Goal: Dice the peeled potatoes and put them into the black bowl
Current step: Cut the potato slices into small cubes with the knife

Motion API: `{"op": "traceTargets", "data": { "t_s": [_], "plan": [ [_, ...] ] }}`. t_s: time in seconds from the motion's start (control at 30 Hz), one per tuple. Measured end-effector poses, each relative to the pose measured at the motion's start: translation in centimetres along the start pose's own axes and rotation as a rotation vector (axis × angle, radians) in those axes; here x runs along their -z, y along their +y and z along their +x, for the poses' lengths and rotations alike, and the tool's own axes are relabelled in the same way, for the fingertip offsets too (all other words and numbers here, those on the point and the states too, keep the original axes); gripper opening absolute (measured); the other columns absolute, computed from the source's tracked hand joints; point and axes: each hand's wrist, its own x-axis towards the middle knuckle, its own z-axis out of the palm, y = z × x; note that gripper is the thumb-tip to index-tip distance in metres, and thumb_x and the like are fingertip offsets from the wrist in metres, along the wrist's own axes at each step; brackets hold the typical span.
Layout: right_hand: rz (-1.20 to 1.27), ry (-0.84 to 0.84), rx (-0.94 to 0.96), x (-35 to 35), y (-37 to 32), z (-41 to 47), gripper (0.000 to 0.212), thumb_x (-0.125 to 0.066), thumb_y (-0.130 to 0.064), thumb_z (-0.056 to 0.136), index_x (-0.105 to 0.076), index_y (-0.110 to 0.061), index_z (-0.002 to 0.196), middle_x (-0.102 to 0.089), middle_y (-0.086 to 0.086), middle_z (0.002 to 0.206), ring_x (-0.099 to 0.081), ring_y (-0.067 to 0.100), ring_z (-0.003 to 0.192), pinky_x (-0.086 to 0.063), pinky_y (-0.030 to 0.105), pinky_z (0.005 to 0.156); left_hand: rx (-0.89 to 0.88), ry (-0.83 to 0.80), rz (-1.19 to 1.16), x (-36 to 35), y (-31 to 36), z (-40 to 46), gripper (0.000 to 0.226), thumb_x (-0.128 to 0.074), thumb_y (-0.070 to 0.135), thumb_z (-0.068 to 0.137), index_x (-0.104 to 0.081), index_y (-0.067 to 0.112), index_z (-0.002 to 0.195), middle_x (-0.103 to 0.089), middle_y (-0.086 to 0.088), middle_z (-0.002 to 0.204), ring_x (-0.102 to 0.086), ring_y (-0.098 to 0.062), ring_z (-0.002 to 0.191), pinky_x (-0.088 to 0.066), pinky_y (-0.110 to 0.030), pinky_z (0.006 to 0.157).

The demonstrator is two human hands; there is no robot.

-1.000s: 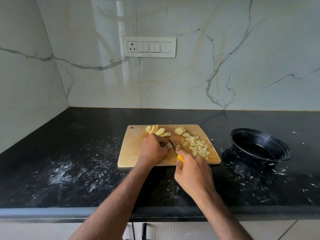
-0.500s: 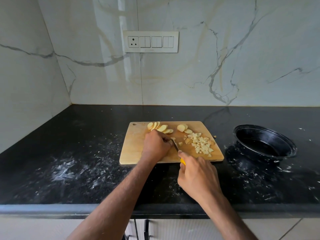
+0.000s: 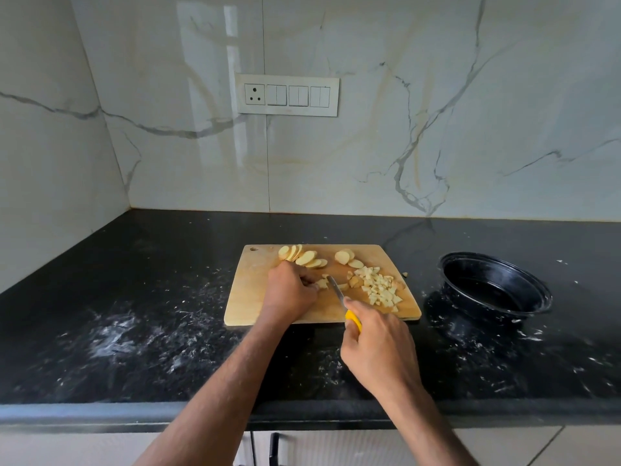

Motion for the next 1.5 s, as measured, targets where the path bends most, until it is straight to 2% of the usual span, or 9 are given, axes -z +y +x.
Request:
{"op": "traceTargets", "data": {
  "t_s": [0.13, 0.47, 0.6, 0.7, 0.87, 1.13, 1.27, 1.4, 1.5],
  "plan": [
    [0.000, -0.014, 0.025, -0.3, -0.3, 0.6, 0.045, -0.054, -0.035, 0.097, -0.052, -0.035, 0.142, -0.073, -0.007, 0.096, -0.066, 0.014, 0.089, -0.056, 0.030, 0.077, 0.009, -0.001, -0.004, 0.0, 0.1, 0.1, 0.021, -0.077, 0.014, 0.083, -0.080, 0.017, 0.103, -0.076, 0.003, 0.101, -0.064, -0.008, 0.084, -0.047, -0.014, 0.075],
    [-0.031, -0.072, 0.047, -0.5, -0.2, 0.7, 0.047, -0.051, -0.037, 0.099, -0.046, -0.036, 0.146, -0.070, -0.003, 0.100, -0.063, 0.014, 0.089, -0.048, 0.024, 0.071, -0.007, -0.014, 0.034, -0.2, 0.0, 0.3, 0.021, -0.077, 0.014, 0.084, -0.080, 0.018, 0.105, -0.075, 0.002, 0.101, -0.066, -0.012, 0.090, -0.052, -0.019, 0.083],
    [0.000, -0.102, 0.036, -0.4, -0.3, 1.2, 0.046, -0.055, -0.032, 0.097, -0.051, -0.033, 0.143, -0.071, -0.005, 0.099, -0.064, 0.013, 0.088, -0.054, 0.028, 0.073, -0.024, -0.028, 0.046, -0.1, 0.0, 0.5, 0.022, -0.075, 0.012, 0.085, -0.079, 0.017, 0.106, -0.075, 0.000, 0.105, -0.064, -0.014, 0.096, -0.053, -0.022, 0.088],
    [0.025, -0.109, 0.017, -0.3, -0.3, 1.6, 0.043, -0.056, -0.030, 0.096, -0.055, -0.033, 0.139, -0.071, -0.005, 0.102, -0.064, 0.015, 0.091, -0.056, 0.032, 0.075, -0.065, -0.042, 0.054, 0.1, 0.1, 0.6, 0.021, -0.076, 0.012, 0.085, -0.080, 0.015, 0.105, -0.076, -0.001, 0.103, -0.063, -0.013, 0.093, -0.050, -0.020, 0.084],
    [-0.018, -0.107, 0.034, -0.8, -0.8, 1.8, 0.045, -0.056, -0.029, 0.095, -0.054, -0.032, 0.140, -0.071, -0.004, 0.096, -0.065, 0.016, 0.086, -0.053, 0.031, 0.071, -0.080, -0.054, 0.046, 0.4, 0.2, 0.6, 0.017, -0.076, 0.013, 0.084, -0.081, 0.015, 0.101, -0.076, 0.000, 0.100, -0.063, -0.017, 0.097, -0.054, -0.031, 0.091],
    [-0.058, -0.109, 0.064, -1.0, -1.1, 1.7, 0.050, -0.054, -0.029, 0.096, -0.048, -0.031, 0.145, -0.069, 0.000, 0.093, -0.066, 0.019, 0.083, -0.055, 0.031, 0.071, -0.034, -0.035, 0.030, 0.3, 0.5, 0.2, 0.018, -0.075, 0.011, 0.084, -0.081, 0.016, 0.099, -0.076, -0.001, 0.097, -0.066, -0.015, 0.090, -0.056, -0.025, 0.085],
    [-0.040, -0.105, 0.065, -0.5, -0.6, 0.7, 0.046, -0.053, -0.031, 0.098, -0.048, -0.032, 0.144, -0.069, -0.005, 0.094, -0.065, 0.013, 0.085, -0.047, 0.025, 0.069, 0.012, -0.041, 0.029, 0.1, 0.7, 0.2, 0.018, -0.075, 0.015, 0.086, -0.080, 0.019, 0.102, -0.075, 0.000, 0.102, -0.066, -0.012, 0.091, -0.057, -0.027, 0.087],
    [-0.025, -0.099, 0.033, 0.3, 0.1, -0.5, 0.045, -0.054, -0.036, 0.096, -0.051, -0.037, 0.141, -0.072, -0.008, 0.099, -0.067, 0.015, 0.090, -0.053, 0.030, 0.074, 0.017, -0.036, 0.022, 0.0, 0.6, 0.2, 0.018, -0.075, 0.016, 0.086, -0.080, 0.017, 0.103, -0.074, -0.001, 0.105, -0.066, -0.014, 0.092, -0.058, -0.030, 0.088],
    [0.029, -0.018, -0.019, 0.7, 0.7, -0.7, 0.043, -0.060, -0.032, 0.091, -0.061, -0.036, 0.134, -0.074, -0.011, 0.102, -0.069, 0.016, 0.088, -0.059, 0.034, 0.074, -0.011, -0.054, -0.011, 0.4, 0.4, 0.0, 0.018, -0.077, 0.016, 0.086, -0.080, 0.017, 0.104, -0.075, 0.004, 0.103, -0.065, -0.010, 0.088, -0.055, -0.022, 0.084]
  ]
}}
